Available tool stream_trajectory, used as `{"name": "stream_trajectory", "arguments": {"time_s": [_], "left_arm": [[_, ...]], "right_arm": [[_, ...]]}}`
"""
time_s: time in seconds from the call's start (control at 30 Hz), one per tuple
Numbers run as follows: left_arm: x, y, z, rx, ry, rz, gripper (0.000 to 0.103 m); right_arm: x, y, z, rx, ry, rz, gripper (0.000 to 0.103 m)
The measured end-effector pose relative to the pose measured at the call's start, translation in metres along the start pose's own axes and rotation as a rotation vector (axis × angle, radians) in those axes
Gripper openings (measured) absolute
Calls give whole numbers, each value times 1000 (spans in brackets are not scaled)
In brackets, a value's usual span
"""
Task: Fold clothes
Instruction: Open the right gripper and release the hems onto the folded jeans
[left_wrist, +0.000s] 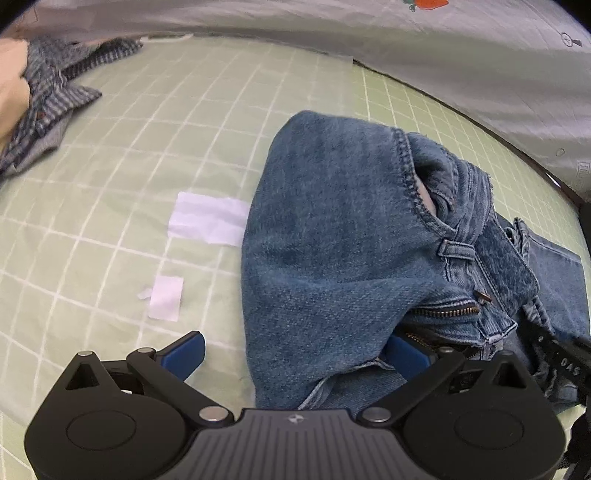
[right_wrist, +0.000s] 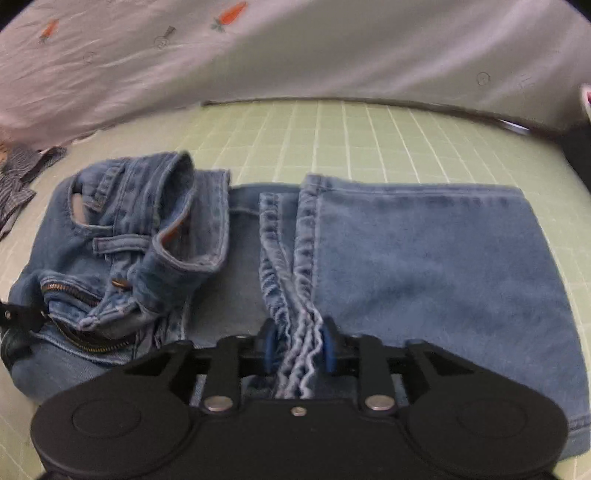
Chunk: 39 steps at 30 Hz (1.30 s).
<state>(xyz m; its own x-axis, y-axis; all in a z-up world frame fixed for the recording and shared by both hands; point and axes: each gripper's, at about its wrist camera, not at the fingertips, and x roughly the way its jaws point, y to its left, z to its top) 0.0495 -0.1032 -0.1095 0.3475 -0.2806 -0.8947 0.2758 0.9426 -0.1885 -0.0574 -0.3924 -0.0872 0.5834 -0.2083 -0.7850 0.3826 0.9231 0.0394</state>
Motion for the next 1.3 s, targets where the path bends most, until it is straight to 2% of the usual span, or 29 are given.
{"name": "stream_trajectory", "arguments": {"time_s": [0.03, 0.1, 0.2, 0.33, 0.47, 0.6, 0.7, 0.73, 0.77, 0.8, 0.83, 0.9, 0.97, 1.1, 1.3], "left_arm": [[-4, 0, 1, 9, -14, 8, 102], [-11, 0, 2, 20, -43, 15, 102], [-23, 6, 6, -8, -94, -11, 102], [-36, 20, 14, -95, -150, -80, 102], [-25, 32, 20, -159, -135, -98, 100], [-5, 38, 24, -200, -80, -136, 82], [7, 39, 23, -232, -42, -170, 60], [9, 39, 22, -244, -36, -179, 57], [11, 40, 21, -258, -36, -185, 52], [12, 41, 20, -274, -39, -189, 40], [11, 43, 19, -294, -46, -192, 34], [8, 47, 16, -344, -67, -205, 23], [-1, 44, 15, -349, -96, -208, 20], [-27, 16, 20, -262, -168, -183, 17], [-69, -45, 33, -181, -255, -297, 16]], "right_arm": [[-5, 1, 3, -9, -19, -9, 67], [-19, 2, 8, -19, -84, -23, 90], [-26, -7, 8, 22, -95, -63, 102], [-35, -19, 9, 78, -110, -117, 102], [-39, -38, 0, 193, -97, -162, 102], [-40, -55, -6, 262, -98, -200, 102], [-39, -65, -9, 310, -86, -221, 102], [-39, -69, -9, 324, -83, -230, 102], [-39, -73, -10, 339, -80, -238, 102], [-39, -77, -11, 353, -79, -245, 102], [-39, -81, -12, 367, -79, -251, 102], [-40, -89, -13, 386, -78, -266, 102], [-41, -96, -13, 402, -76, -281, 102], [-42, -112, -17, 433, -69, -313, 102], [-46, -145, -24, 464, -67, -311, 102]]}}
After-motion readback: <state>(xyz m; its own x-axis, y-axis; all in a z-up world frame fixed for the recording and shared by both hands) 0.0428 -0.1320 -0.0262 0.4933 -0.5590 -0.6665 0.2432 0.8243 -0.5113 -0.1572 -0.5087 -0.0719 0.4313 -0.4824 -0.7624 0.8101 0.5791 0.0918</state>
